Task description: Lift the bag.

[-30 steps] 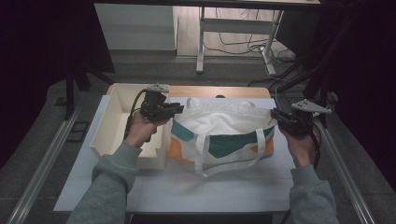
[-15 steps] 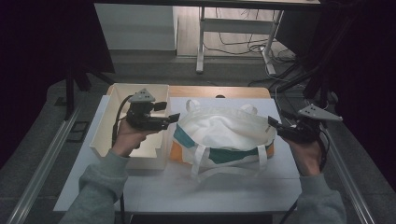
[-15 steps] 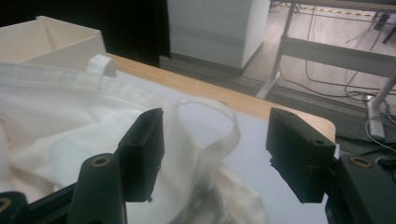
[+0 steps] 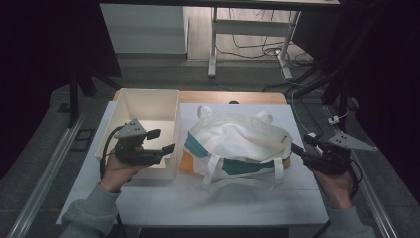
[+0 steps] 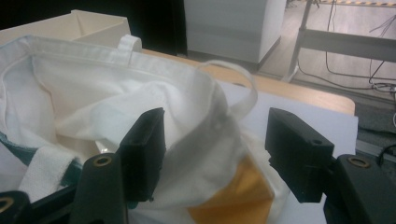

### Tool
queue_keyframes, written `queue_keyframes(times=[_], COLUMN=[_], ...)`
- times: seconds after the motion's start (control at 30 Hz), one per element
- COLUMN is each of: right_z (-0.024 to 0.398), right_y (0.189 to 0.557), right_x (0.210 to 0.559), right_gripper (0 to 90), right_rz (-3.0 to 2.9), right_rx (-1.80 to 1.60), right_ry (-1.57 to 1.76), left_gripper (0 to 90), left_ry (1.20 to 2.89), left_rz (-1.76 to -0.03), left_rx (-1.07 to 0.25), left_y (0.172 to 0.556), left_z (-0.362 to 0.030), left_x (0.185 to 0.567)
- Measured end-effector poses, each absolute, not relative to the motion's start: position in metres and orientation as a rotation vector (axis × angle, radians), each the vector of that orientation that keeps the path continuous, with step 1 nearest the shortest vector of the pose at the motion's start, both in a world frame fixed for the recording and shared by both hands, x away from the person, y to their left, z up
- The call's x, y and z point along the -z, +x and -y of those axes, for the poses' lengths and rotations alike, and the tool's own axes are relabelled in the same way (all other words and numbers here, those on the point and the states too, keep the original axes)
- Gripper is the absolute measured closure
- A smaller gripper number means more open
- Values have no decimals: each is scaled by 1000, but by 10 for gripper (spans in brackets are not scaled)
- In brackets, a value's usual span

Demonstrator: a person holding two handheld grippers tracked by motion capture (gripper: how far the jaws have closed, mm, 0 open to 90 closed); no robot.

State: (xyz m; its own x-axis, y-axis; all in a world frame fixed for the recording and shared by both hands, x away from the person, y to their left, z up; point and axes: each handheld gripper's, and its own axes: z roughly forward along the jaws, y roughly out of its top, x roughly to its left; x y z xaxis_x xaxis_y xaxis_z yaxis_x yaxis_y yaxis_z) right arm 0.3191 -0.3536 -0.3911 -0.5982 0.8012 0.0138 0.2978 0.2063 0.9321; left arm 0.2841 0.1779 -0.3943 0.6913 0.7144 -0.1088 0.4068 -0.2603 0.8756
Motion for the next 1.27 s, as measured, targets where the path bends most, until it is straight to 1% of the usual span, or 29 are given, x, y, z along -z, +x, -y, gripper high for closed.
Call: queue_keyframes(times=[0.17,0.37,0.57,0.73,0.9,1.27], right_z=[361,375,383,374,360,352], right_y=[309,293,283,286,295,299], right_x=[397,401,417,437,450,458], right_gripper=[381,389,388,390,395,395], right_rz=[-2001,-1977,-2017,-2090,-2141,-2173], right_rx=[-1394,-1431,-1336,-1264,-1224,-1186], right_ry=[1023,1037,1064,1058,1029,1006], left_gripper=[265,258,255,255,255,255], left_ry=[1899,1941,1966,1988,2004,2008], left_rz=[-877,-899,-930,-960,-970,-992], left_rx=[-390,-362,-349,-342,-317,-311], left_y=[270,263,261,264,266,268], left_z=[-183,-185,-186,-184,-181,-181], left_x=[405,426,443,455,464,469])
